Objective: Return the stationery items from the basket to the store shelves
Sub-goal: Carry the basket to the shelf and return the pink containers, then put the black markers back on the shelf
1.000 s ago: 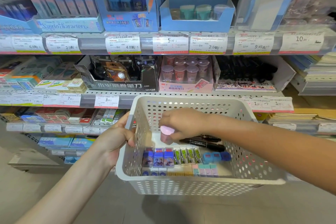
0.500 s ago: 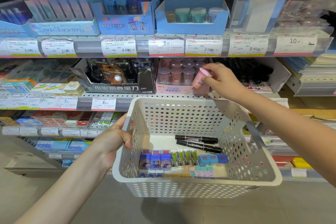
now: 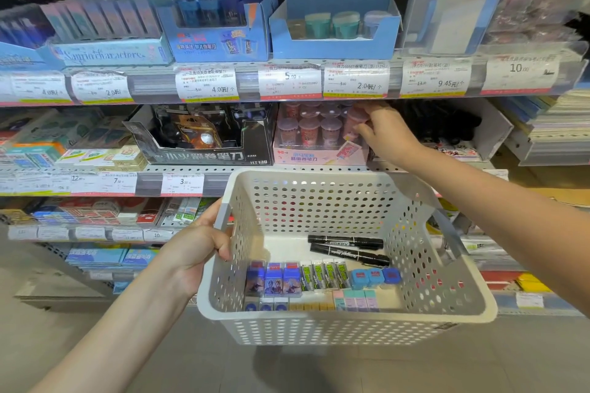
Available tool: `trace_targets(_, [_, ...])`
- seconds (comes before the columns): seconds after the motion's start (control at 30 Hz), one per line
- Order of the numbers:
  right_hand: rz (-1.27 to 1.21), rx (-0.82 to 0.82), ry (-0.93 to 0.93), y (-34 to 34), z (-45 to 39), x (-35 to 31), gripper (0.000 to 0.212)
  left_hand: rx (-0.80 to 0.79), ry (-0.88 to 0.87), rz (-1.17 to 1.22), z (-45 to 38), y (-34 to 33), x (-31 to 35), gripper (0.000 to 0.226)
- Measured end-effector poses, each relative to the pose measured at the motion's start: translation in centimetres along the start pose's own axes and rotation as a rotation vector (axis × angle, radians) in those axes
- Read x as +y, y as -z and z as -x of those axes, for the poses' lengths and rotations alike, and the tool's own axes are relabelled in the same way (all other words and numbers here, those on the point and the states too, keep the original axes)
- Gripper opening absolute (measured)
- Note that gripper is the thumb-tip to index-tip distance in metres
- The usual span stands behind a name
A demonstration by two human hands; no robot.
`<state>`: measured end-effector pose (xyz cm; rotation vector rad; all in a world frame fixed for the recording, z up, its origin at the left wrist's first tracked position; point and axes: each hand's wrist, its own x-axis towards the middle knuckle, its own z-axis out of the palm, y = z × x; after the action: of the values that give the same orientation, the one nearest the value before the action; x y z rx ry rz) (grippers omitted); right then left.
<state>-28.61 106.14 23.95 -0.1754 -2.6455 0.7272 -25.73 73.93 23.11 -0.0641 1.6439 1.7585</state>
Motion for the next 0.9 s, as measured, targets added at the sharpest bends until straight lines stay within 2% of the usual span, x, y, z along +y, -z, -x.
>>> trace_targets(0.17, [0.068, -0.024, 0.061, -0.2, 0.2, -0.2, 0.033, -0.008, -0.004, 0.005, 0.0, -0.1, 0.0, 0.078])
trace_targets(0.4, [0.111, 0.046, 0.025, -0.7, -0.1, 0.1, 0.034, -0.008, 0.014, 0.019, 0.0, 0.0, 0.0, 0.078])
trace_targets(0.7, [0.312, 0.04, 0.048, -1.0, 0.1, 0.4, 0.02, 0.004, 0.002, 0.007, 0.1, -0.3, 0.2, 0.077])
trace_targets(0.9, [0.465, 0.07, 0.064, -1.5, 1.2, 0.7, 0.037, 0.001, 0.0, -0.008, 0.3, -0.6, 0.4, 0.079])
